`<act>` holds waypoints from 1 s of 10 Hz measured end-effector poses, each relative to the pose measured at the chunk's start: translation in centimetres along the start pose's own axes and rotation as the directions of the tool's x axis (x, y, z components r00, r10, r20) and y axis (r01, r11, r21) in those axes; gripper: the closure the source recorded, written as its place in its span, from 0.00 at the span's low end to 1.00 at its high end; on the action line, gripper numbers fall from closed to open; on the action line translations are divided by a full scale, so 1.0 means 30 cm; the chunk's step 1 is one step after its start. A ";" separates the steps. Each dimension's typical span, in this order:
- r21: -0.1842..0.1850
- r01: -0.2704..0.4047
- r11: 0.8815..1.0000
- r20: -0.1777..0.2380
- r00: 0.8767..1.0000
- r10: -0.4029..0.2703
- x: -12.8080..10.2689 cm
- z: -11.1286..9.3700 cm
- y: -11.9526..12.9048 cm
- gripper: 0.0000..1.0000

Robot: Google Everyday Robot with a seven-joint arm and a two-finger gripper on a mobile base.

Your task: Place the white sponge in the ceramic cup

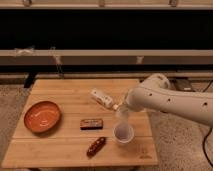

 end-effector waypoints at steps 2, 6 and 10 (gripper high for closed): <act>-0.018 0.028 0.999 0.021 0.999 -0.027 0.037 -0.033 0.010 1.00; -0.004 0.078 0.997 0.035 0.996 -0.078 0.118 -0.047 0.015 1.00; 0.017 0.089 0.996 0.037 0.995 -0.090 0.168 -0.044 -0.008 0.83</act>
